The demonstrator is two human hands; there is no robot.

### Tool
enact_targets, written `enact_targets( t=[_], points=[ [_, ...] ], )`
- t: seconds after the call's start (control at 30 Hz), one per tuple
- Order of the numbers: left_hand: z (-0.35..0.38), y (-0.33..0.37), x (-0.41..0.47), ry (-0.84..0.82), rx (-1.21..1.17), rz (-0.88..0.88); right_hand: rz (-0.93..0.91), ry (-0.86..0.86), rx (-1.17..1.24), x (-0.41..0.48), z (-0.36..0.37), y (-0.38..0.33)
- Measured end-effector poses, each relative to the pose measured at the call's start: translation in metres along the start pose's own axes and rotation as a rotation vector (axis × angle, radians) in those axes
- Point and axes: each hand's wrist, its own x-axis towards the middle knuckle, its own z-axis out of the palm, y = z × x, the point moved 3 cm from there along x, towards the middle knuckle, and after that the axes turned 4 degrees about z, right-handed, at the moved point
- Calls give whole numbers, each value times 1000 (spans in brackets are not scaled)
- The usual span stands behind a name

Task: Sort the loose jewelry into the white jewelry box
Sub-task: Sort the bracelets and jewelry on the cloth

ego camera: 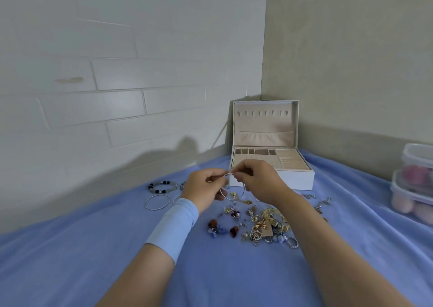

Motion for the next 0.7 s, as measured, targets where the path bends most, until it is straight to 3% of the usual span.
enact_targets(
  t=[0.13,0.33,0.47,0.7],
  points=[
    [-33,3,-6,62,-41,-21,52,-28,115,-2,17,-14],
    [-99,-15,-16,22,331,-28,49,-207,4,1,73,-55],
    [-132,-27,-26,-57,657,-55,81,-333,-102,2,117,-78],
    [-153,-34,-43,-317,769,-273,102,-330,-250,4,154,-83]
  ],
)
